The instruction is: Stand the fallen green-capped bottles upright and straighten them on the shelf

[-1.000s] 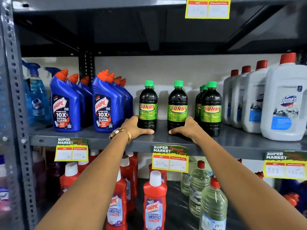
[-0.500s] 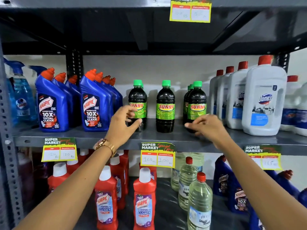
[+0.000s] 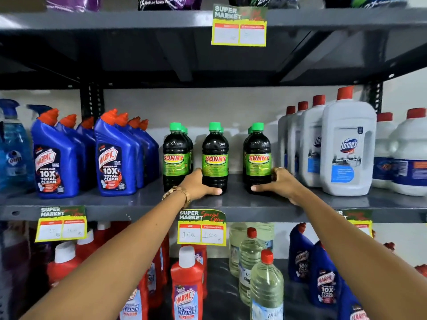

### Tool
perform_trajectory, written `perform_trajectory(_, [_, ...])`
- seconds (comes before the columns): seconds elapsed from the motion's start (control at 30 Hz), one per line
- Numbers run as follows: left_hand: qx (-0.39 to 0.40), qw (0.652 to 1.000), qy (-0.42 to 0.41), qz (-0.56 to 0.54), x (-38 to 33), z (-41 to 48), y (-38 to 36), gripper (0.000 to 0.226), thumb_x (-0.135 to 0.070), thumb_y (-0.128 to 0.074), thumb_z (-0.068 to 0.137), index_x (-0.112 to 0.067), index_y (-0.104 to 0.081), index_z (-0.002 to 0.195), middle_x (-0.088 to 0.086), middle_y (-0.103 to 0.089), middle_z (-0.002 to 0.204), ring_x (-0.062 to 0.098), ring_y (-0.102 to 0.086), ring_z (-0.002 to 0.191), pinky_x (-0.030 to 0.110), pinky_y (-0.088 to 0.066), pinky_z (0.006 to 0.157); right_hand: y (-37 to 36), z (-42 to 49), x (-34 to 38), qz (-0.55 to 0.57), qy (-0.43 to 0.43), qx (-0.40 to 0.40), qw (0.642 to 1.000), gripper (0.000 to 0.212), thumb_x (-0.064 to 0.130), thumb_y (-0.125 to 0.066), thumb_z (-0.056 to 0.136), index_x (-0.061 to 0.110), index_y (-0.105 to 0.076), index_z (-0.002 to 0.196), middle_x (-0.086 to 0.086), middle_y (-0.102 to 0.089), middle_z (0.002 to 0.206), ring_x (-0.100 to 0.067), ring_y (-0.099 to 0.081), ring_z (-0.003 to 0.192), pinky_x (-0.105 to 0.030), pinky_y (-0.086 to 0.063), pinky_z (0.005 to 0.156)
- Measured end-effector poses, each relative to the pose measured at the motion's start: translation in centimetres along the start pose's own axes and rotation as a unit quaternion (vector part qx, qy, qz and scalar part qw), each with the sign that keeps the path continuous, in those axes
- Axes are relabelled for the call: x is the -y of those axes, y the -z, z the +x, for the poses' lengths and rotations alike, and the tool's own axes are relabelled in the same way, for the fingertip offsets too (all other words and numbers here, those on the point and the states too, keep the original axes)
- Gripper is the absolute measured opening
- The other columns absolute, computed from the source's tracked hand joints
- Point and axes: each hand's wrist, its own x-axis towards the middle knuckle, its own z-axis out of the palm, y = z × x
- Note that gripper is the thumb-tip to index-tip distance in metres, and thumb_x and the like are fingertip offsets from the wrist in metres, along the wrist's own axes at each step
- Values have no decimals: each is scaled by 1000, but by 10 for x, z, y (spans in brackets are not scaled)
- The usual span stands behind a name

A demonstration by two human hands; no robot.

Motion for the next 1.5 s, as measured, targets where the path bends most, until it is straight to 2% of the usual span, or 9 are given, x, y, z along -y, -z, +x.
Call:
perform_trajectory(0.07, [0, 1000, -2, 6, 0, 2, -1, 75, -33, -85, 69, -9, -50, 131, 9, -60, 131, 25, -56, 119, 42, -42, 107, -1, 0, -1, 1, 5, -12, 1000, 39, 15, -92, 60, 23, -59, 80, 0, -71, 93, -18, -64, 92, -22, -49, 78])
perform_trajectory(0.2, [-14, 1000, -8, 26, -1, 0, -1, 76, -37, -84, 69, -9, -49, 131, 9, -60, 132, 24, -56, 119, 41, -42, 106, -1, 3, -2, -8, -2, -40, 999, 46, 16, -92, 58, 16, -65, 95, -11, -72, 109, -25, -65, 105, -35, -49, 97])
perform_trajectory(0.3, [-18, 998, -22, 59, -5, -2, -5, 76, -42, -81, 71, -7, -47, 130, 10, -60, 130, 25, -57, 116, 42, -45, 102, -2, 3, -3, -6, 2, -47, 999, 40, 16, -92, 57, 22, -63, 83, -10, -72, 106, -25, -65, 103, -30, -48, 89])
perform_trajectory(0.53, [-22, 993, -29, 108, -9, -3, -8, 79, -50, -78, 71, -6, -45, 128, 12, -59, 128, 27, -59, 113, 42, -48, 98, 2, 4, -7, 2, -5, -39, 999, 64, 18, -93, 56, 8, -65, 113, -9, -71, 110, -24, -64, 106, -30, -47, 91])
perform_trajectory(0.83, [-22, 990, -29, 135, -9, -2, -10, 80, -50, -75, 75, -3, -40, 130, 13, -57, 133, 30, -56, 118, 40, -46, 99, 3, 3, -5, 21, -1, 9, 1000, 56, 12, -89, 63, 11, -62, 113, -3, -71, 102, -14, -64, 93, -23, -46, 83])
perform_trajectory(1.03, [-20, 989, -38, 139, -8, -3, -10, 80, -50, -73, 76, -4, -39, 131, 13, -57, 132, 30, -56, 118, 41, -46, 99, 1, 4, -5, 20, -1, 5, 1000, 51, 12, -86, 66, 13, -62, 111, -1, -69, 99, -17, -62, 96, -25, -43, 82])
perform_trajectory(1.37, [-6, 994, -36, 99, -2, -2, -8, 79, -46, -76, 76, -8, -40, 135, 11, -56, 135, 27, -54, 121, 41, -44, 104, 1, 2, -4, 10, -13, 24, 1000, 50, 10, -86, 67, 14, -62, 112, -8, -71, 111, -14, -63, 96, -22, -43, 79])
perform_trajectory(1.43, [-5, 995, -36, 90, -5, -4, -7, 77, -43, -76, 77, -8, -40, 135, 11, -55, 136, 27, -53, 123, 37, -43, 104, 1, -1, 0, 1, -17, 15, 1000, 49, 12, -87, 67, 14, -62, 109, -9, -70, 115, -21, -64, 105, -24, -46, 82])
perform_trajectory(1.5, [-22, 997, -52, 57, -9, -10, -8, 78, -39, -77, 77, -8, -38, 137, 11, -54, 138, 27, -52, 124, 33, -42, 101, 0, -8, 5, 13, -12, -41, 999, 80, 20, -89, 65, 7, -49, 133, -14, -59, 134, -29, -53, 128, -37, -46, 101])
